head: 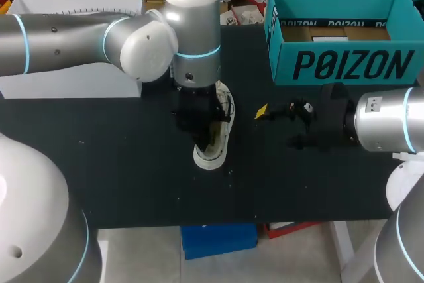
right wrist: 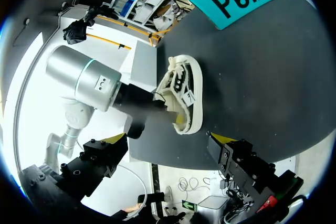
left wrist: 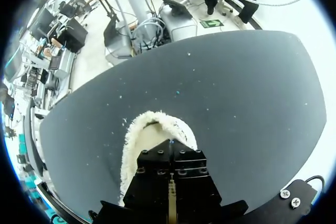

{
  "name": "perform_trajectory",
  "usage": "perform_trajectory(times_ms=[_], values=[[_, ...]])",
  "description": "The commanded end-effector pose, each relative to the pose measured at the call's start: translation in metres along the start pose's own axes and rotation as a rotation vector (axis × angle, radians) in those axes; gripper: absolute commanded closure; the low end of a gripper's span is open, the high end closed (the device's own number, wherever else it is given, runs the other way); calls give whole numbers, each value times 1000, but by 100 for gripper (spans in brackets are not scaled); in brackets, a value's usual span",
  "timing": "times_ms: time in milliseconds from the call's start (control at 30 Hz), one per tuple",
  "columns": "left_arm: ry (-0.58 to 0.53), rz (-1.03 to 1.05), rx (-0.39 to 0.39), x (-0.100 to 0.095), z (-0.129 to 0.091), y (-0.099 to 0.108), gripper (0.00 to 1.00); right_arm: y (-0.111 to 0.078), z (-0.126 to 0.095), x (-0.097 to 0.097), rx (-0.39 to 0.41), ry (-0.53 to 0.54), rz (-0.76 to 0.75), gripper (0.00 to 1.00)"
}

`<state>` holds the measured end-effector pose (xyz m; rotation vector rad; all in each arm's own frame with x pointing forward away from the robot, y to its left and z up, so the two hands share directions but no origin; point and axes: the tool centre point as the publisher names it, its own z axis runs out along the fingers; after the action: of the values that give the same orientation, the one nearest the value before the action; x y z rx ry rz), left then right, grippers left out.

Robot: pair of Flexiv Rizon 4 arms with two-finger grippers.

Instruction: Take the shoe out of the shoebox, open the shoe tongue, remove and reinsert the insole, then place the shoe into the shoebox

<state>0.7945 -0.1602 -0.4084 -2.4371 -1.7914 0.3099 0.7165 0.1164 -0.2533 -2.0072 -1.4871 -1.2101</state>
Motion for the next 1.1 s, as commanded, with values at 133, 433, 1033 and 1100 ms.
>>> perform_trajectory(times_ms=[133,433,1033,1100], values=[[11,9,-38,-7,12,9,100,0,0,0,0,-2,0,0],[-14,11,-63,-9,9,5,100,0,0,0,0,-2,0,0],[-362,-102,-46,-1,-52,-17,65,0,0,0,0,-2,0,0],[-393,-123,-37,3,-54,-18,24,0,0,0,0,-2,0,0]])
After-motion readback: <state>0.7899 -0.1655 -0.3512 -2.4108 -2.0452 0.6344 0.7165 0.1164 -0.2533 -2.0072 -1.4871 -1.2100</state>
